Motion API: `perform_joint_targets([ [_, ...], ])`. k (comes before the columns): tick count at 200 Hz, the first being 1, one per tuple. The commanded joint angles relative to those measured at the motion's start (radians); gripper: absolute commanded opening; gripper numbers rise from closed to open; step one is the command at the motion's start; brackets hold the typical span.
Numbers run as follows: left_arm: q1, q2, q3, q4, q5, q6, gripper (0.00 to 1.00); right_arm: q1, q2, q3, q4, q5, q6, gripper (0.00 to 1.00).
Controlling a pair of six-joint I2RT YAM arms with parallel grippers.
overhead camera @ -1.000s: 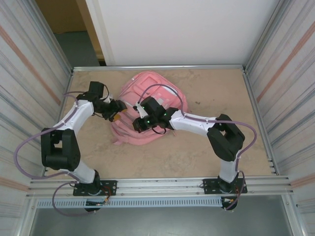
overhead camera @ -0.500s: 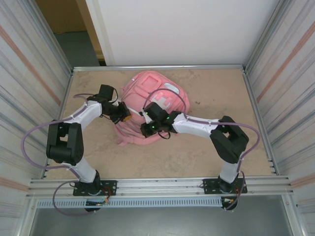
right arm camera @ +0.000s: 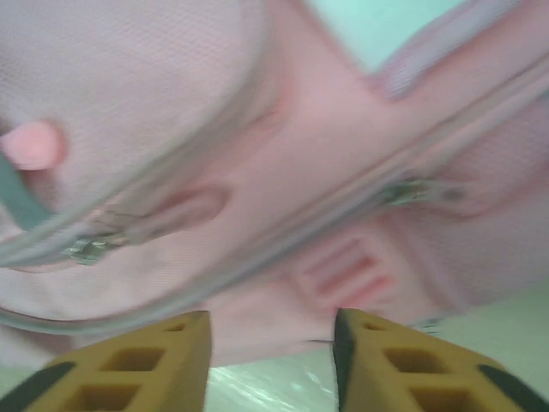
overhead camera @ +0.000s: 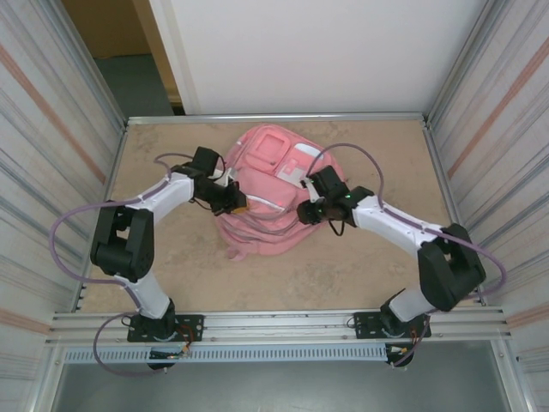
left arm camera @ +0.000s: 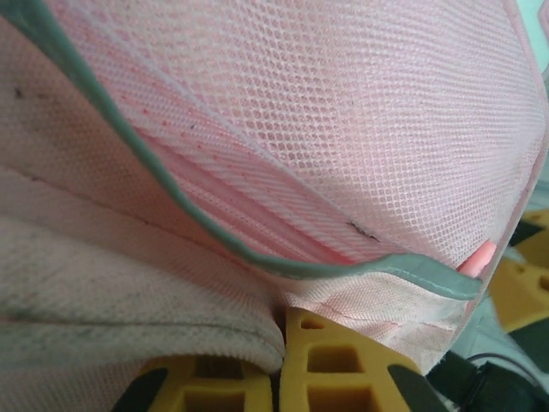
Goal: Pack the student bag
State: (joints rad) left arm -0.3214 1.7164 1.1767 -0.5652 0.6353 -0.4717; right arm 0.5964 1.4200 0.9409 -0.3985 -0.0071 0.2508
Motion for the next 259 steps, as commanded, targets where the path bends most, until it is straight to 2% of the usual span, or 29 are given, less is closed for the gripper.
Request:
perform_joint_targets([
  [1, -0.021, -0.106, 0.040, -0.019, 0.031, 0.087, 0.45, 0.004, -0.187, -0.068, 0.035, 0.149, 0.006, 0.62],
  [2, -0.021, -0.114, 0.040, -0.014, 0.031, 0.087, 0.49, 0.004, -0.192, -0.073, 0.039, 0.156, 0.007, 0.65],
  [3, -0.021, -0.121, 0.038, -0.011, 0.031, 0.088, 0.62, 0.004, -0.203, -0.078, 0.044, 0.164, 0.007, 0.68],
  [4, -0.021, -0.128, 0.038, -0.003, 0.032, 0.090, 0.79, 0.003, -0.212, -0.081, 0.048, 0.167, 0.007, 0.71],
  [5, -0.022, -0.135, 0.036, 0.005, 0.032, 0.092, 0.89, 0.002, -0.221, -0.087, 0.052, 0.173, 0.007, 0.74],
  [7, -0.023, -0.151, 0.032, 0.019, 0.031, 0.098, 0.96, 0.000, -0.240, -0.098, 0.062, 0.195, 0.006, 0.80],
  [9, -0.024, -0.168, 0.028, 0.029, 0.029, 0.104, 0.98, -0.002, -0.257, -0.110, 0.070, 0.213, 0.005, 0.84],
  [15, -0.032, -0.224, 0.017, 0.071, 0.000, 0.137, 0.99, -0.010, -0.308, -0.140, 0.100, 0.258, 0.003, 1.00],
  [31, -0.080, -0.381, -0.039, 0.161, -0.224, 0.292, 0.99, -0.064, -0.423, -0.196, 0.140, 0.342, -0.001, 0.99],
  [48, -0.124, -0.539, -0.206, 0.364, -0.475, 0.464, 0.99, -0.132, -0.566, -0.281, 0.219, 0.393, -0.008, 0.99],
  [61, -0.118, -0.633, -0.338, 0.493, -0.651, 0.448, 0.99, -0.191, -0.656, -0.409, 0.389, 0.333, -0.119, 0.99],
  [71, -0.106, -0.701, -0.406, 0.530, -0.772, 0.404, 0.99, -0.218, -0.720, -0.508, 0.506, 0.340, -0.162, 0.99],
  [83, -0.099, -0.766, -0.478, 0.568, -0.828, 0.400, 0.99, -0.243, -0.791, -0.573, 0.566, 0.359, -0.146, 0.99],
  [101, -0.099, -0.808, -0.603, 0.689, -0.879, 0.501, 0.99, -0.297, -0.833, -0.652, 0.601, 0.312, -0.167, 0.99],
  [122, -0.089, -0.765, -0.709, 0.826, -0.994, 0.621, 0.99, -0.395, -0.760, -0.691, 0.617, 0.264, -0.158, 0.99],
  [136, -0.061, -0.684, -0.765, 0.965, -1.077, 0.604, 0.99, -0.449, -0.676, -0.725, 0.693, 0.247, -0.125, 0.99],
  [141, -0.048, -0.649, -0.780, 1.009, -1.076, 0.585, 0.99, -0.458, -0.639, -0.749, 0.748, 0.239, -0.120, 0.99],
  [153, -0.018, -0.559, -0.786, 1.094, -1.033, 0.634, 0.99, -0.475, -0.544, -0.789, 0.910, 0.211, -0.156, 0.99],
  [167, 0.024, -0.453, -0.775, 1.170, -1.046, 0.637, 0.99, -0.483, -0.447, -0.761, 0.969, 0.165, -0.208, 0.99],
  [184, 0.126, -0.373, -0.772, 1.216, -0.856, 0.602, 0.99, -0.511, -0.313, -0.714, 1.028, 0.105, -0.230, 0.99],
  [195, 0.144, -0.360, -0.761, 1.210, -0.804, 0.633, 0.99, -0.530, -0.228, -0.689, 1.090, 0.034, -0.270, 0.99],
  [204, 0.167, -0.346, -0.787, 1.291, -0.750, 0.662, 0.99, -0.546, -0.158, -0.666, 1.142, 0.004, -0.285, 0.98],
  [215, 0.231, -0.318, -0.809, 1.337, -0.655, 0.618, 0.99, -0.576, -0.070, -0.624, 1.183, -0.040, -0.271, 0.99],
  [225, 0.293, -0.241, -0.834, 1.452, -0.550, 0.586, 0.99, -0.617, 0.041, -0.579, 1.216, -0.148, -0.250, 0.99],
  [232, 0.319, -0.174, -0.834, 1.555, -0.531, 0.565, 0.99, -0.667, 0.101, -0.541, 1.199, -0.229, -0.223, 0.98],
  [238, 0.329, -0.202, -0.817, 1.495, -0.515, 0.547, 0.99, -0.706, 0.139, -0.552, 1.246, -0.265, -0.183, 0.98],
  [244, 0.337, -0.227, -0.789, 1.370, -0.517, 0.538, 0.99, -0.713, 0.135, -0.587, 1.327, -0.238, -0.165, 0.99],
  [259, 0.333, -0.191, -0.769, 1.395, -0.526, 0.541, 0.99, -0.700, 0.125, -0.552, 1.252, -0.159, -0.155, 0.99],
])
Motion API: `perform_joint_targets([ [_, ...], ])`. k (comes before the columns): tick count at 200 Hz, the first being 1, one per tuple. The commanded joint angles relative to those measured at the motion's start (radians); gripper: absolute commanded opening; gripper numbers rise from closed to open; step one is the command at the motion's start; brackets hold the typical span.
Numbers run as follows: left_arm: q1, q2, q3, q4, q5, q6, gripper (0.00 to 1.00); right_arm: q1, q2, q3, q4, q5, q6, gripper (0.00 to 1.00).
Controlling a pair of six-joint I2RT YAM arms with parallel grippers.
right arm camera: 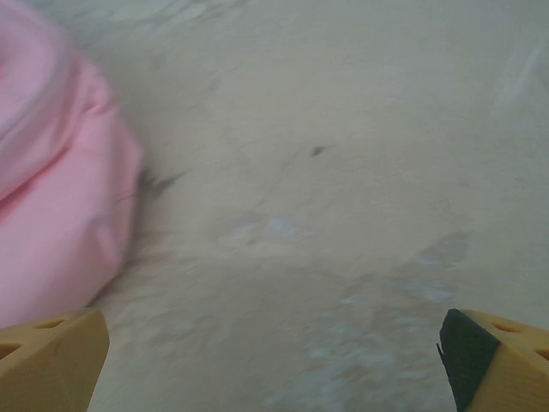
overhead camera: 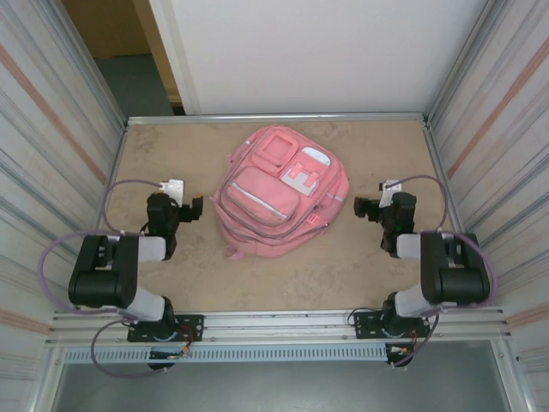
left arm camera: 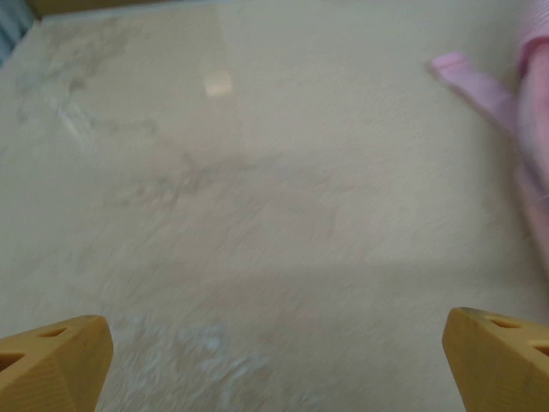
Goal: Pack the student bag
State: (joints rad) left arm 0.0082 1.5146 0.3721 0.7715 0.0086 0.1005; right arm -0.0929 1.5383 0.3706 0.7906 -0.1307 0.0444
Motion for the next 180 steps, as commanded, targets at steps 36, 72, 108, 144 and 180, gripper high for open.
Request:
perform_joint_targets([
  [36, -0.005, 0.003, 0.039, 0.029, 0.084, -0.030, 0.99, 0.036, 0.004, 0.041, 0.004, 0.091, 0.042, 0.99],
  [72, -0.017, -0.005, 0.042, 0.011, 0.063, -0.023, 0.99, 0.044, 0.005, 0.041, 0.005, 0.104, 0.040, 0.99],
  [108, -0.016, -0.004, 0.041, 0.016, 0.061, -0.023, 0.99, 0.043, 0.005, 0.042, 0.003, 0.103, 0.040, 0.99],
  [144, -0.016, -0.003, 0.041, 0.016, 0.062, -0.024, 0.99, 0.047, 0.006, 0.046, -0.001, 0.110, 0.036, 0.99],
  [180, -0.017, -0.003, 0.041, 0.017, 0.061, -0.024, 0.99, 0.049, 0.006, 0.046, -0.003, 0.114, 0.036, 0.99],
])
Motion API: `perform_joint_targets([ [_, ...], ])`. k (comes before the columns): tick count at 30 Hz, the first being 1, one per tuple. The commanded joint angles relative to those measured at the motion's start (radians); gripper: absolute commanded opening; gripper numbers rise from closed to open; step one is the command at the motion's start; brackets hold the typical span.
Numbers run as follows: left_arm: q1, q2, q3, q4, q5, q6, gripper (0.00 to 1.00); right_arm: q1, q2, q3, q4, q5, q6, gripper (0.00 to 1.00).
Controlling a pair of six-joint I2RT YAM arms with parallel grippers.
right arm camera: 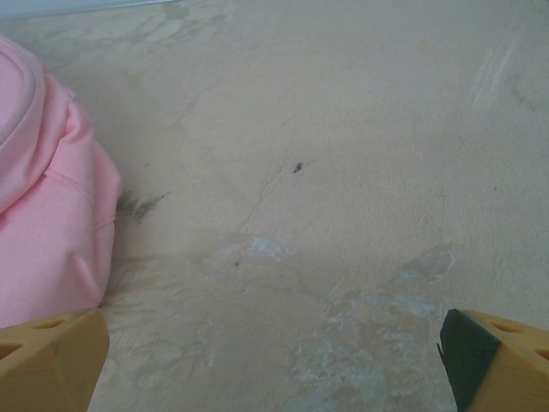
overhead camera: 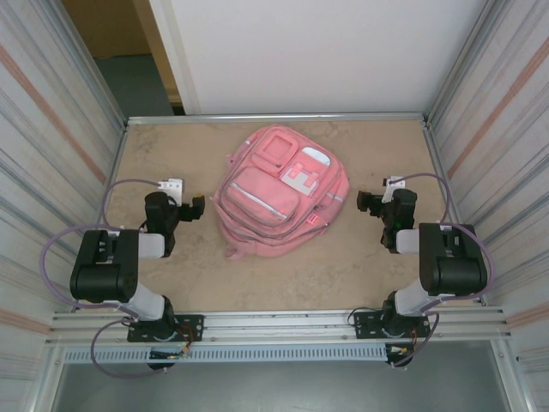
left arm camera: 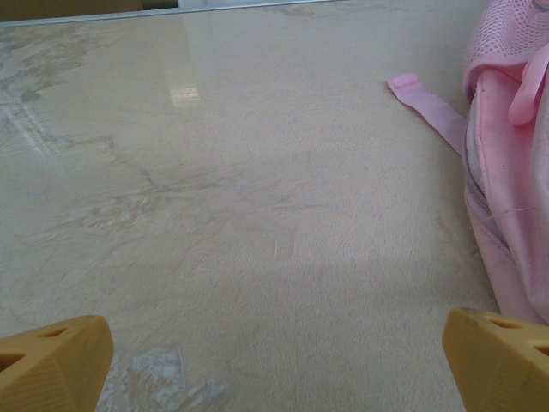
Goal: Pack the student bag
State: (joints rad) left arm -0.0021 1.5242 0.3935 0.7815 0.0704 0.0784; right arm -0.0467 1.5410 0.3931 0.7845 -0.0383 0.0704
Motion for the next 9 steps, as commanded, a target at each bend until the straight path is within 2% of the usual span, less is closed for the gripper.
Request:
perform_joint_targets([
  [1, -0.007, -0.013, 0.019, 0.007, 0.000, -0.002, 0.99, 0.003, 0.004, 0.023, 0.003, 0.022, 0.011, 0.99],
  [9, -0.006, -0.013, 0.019, 0.007, 0.000, -0.002, 0.99, 0.000, 0.001, 0.019, 0.007, 0.018, 0.012, 0.99],
])
